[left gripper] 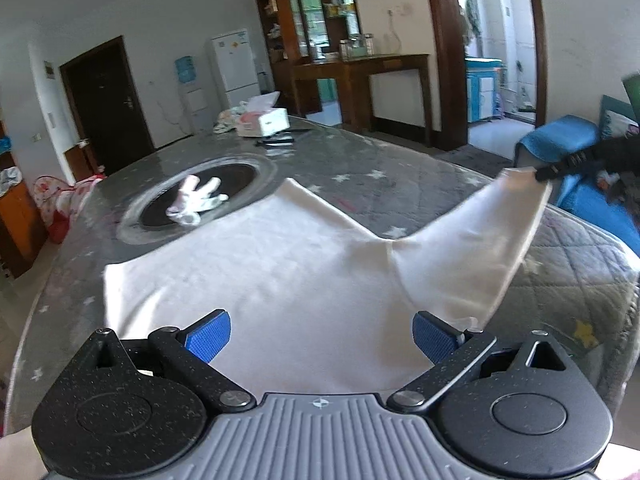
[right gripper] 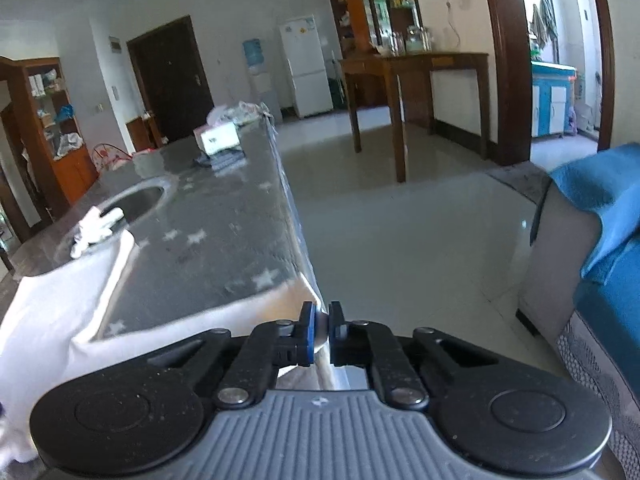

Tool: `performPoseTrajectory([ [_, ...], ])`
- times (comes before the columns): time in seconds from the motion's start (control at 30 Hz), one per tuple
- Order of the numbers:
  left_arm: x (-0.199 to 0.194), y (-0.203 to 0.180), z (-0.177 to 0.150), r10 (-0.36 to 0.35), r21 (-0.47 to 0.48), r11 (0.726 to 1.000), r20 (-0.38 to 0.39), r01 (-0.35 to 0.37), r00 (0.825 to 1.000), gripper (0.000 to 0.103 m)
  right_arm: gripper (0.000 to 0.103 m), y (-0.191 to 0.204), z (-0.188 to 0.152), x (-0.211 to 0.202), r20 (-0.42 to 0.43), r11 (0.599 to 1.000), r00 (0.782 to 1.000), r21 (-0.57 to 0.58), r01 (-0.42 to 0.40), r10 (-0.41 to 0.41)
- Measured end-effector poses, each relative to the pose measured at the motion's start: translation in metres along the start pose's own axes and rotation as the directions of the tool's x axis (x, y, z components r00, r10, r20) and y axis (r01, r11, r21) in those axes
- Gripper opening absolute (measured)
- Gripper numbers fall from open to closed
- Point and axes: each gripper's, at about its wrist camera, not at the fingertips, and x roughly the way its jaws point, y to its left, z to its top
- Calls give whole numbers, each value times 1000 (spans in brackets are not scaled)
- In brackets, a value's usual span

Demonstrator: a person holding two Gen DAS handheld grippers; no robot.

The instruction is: Fold clothes

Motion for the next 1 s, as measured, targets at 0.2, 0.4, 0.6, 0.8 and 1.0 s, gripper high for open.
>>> performPoseTrajectory([
  [0.2,9,-16,0,-51,26,998,-2,51,999,97,5,14,21,-15,59,999,998,-44,-29,32],
  [0.4,23,-28,-4,-54,60,997,-18,55,998,97,5,21,35,-22,87,997,996,-73,-32,38],
  [0.6,22,-31,-6,-59,67,996,1,59,998,97,5,33,47,-29,92,994,994,-103,-45,55],
  [0.8,-3,-10,-2,-44,18,999,51,43,998,98,5,72,69,-49,119,974,983,-197,-114,139],
  [1.0,-32,29,-14,37,-72,997,74,-32,997,98,5,137,81,-68,105,914,956,-338,-224,273],
])
